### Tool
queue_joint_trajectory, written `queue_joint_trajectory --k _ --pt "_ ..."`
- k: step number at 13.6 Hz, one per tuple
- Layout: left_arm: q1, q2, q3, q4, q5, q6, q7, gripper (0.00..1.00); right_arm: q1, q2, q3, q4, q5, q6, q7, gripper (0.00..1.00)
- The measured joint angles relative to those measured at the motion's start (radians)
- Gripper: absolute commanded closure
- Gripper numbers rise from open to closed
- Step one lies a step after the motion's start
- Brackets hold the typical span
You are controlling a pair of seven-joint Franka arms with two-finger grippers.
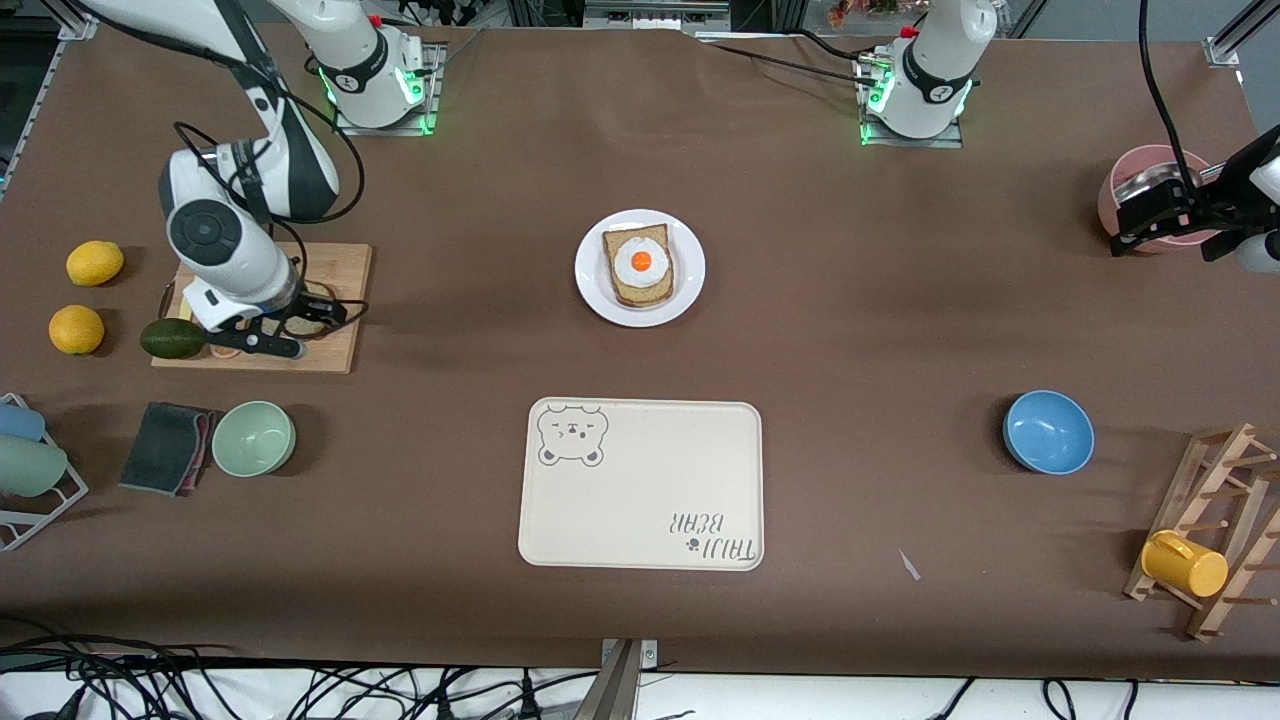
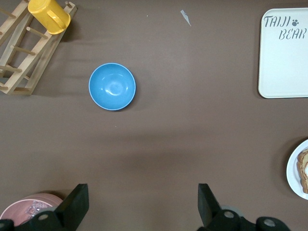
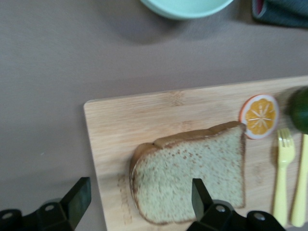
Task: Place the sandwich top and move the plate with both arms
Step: 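Reach the right gripper down to the bread slice on the cutting board, then close the right gripper on the bread slice edge and lift it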
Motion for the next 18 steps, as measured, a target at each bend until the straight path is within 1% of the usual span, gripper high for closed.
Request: queue_joint_trajectory --k 2,5,7,9,11,12,13,18 --pt "0.000 0.000 0.000 0.000 0.000 0.000 0.000 0.00 0.000 0.035 0.000 0.000 -0.038 0.014 0.039 0.28" --pt "0.000 0.000 0.000 0.000 0.000 0.000 0.000 0.00 0.000 0.044 0.000 0.000 -0.043 0.014 0.048 0.39" --pt "0.000 0.000 0.000 0.000 0.000 0.000 0.000 0.00 0.000 0.049 0.000 0.000 -0.043 0.014 0.062 0.40" --pt "0.000 0.000 0.001 0.000 0.000 0.000 0.000 0.00 0.000 0.060 0.000 -0.002 -0.044 0.013 0.066 0.51" --pt "0.000 0.000 0.001 0.000 0.000 0.000 0.000 0.00 0.000 0.071 0.000 -0.002 -0.044 0.013 0.068 0.74" --pt "0.000 0.000 0.002 0.000 0.000 0.000 0.000 0.00 0.000 0.075 0.000 -0.002 -0.045 0.013 0.068 0.89" --pt "0.000 0.000 0.002 0.000 0.000 0.000 0.000 0.00 0.000 0.077 0.000 -0.002 -0.047 0.013 0.068 1.00" --pt "0.000 0.000 0.002 -0.002 0.000 0.000 0.000 0.00 0.004 0.076 0.000 -0.002 -0.048 0.011 0.102 1.00"
